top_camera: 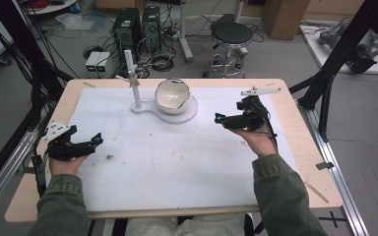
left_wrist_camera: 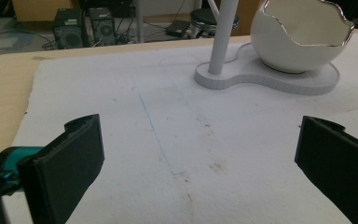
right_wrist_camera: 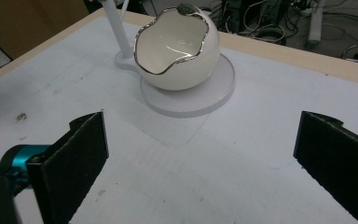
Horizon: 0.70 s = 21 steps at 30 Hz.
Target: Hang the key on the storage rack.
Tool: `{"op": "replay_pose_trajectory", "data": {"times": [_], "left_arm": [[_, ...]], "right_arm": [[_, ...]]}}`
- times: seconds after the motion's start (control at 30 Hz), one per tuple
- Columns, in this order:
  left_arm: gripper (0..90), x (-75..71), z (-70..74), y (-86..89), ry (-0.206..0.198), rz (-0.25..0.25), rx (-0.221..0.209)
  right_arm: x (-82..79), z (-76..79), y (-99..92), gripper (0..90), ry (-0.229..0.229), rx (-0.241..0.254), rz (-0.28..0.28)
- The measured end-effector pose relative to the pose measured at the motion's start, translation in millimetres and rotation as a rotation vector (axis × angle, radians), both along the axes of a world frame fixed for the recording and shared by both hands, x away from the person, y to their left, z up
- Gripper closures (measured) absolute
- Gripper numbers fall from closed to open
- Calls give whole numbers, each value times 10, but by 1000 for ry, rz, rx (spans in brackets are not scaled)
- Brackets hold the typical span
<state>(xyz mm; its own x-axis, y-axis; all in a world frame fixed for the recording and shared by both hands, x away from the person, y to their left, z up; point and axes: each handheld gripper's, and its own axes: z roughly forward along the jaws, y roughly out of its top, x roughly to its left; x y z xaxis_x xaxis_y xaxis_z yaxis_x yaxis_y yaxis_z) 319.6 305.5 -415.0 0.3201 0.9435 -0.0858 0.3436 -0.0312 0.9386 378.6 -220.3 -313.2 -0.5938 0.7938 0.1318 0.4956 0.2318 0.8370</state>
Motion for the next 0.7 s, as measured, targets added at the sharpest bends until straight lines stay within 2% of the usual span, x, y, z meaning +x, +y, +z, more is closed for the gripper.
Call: {"op": "replay_pose_trajectory", "data": {"times": [0.2, 0.43, 0.6, 0.7], "left_arm": [[17, -3, 3, 4, -1, 3, -1], [17, -4, 2, 4, 0, 3, 2], [17, -3, 1, -2, 1, 1, 1], [17, -6, 4, 5, 0, 2, 1]], "right_arm": [[-69, -111, -153, 20, -10, 9, -21], [-119, -228, -296, 20, 3, 30, -38], [-178, -300, -383, 20, -3, 24, -70], [-211, -354, -418, 20, -22, 15, -76]]}}
